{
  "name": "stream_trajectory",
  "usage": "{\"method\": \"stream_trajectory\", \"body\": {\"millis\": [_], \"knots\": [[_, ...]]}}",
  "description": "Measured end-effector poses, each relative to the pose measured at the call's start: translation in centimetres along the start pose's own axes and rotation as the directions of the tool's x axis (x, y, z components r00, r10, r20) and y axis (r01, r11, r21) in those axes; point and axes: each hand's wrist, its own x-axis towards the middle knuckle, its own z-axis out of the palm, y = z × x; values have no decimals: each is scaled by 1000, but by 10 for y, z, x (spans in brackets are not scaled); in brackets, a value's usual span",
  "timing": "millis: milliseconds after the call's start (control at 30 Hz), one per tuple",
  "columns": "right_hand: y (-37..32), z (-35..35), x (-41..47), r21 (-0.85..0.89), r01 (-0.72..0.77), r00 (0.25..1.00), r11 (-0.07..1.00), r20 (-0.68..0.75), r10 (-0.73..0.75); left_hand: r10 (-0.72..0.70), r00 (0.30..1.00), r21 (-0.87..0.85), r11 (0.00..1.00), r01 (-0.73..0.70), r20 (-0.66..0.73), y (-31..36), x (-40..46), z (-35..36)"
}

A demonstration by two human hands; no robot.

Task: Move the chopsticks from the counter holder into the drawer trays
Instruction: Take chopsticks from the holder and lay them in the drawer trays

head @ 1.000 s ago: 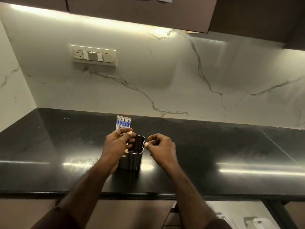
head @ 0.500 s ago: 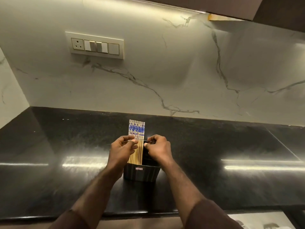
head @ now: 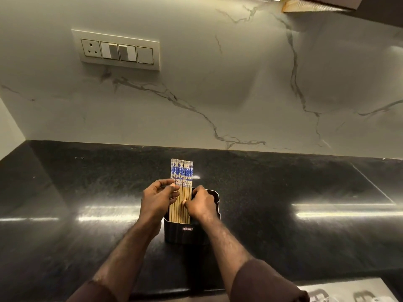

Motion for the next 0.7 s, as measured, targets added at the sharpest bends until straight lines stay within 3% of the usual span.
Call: {"method": "stream_trajectory", "body": {"millis": [367, 700], "knots": [[2, -3, 5, 94, -58, 996, 994, 76, 51, -19, 1000, -22, 1000, 19, 8, -4, 5, 0], [6, -25, 6, 142, 49, 999, 989, -26, -46, 29, 999, 57, 998, -30, 32, -3, 2, 8]]}}
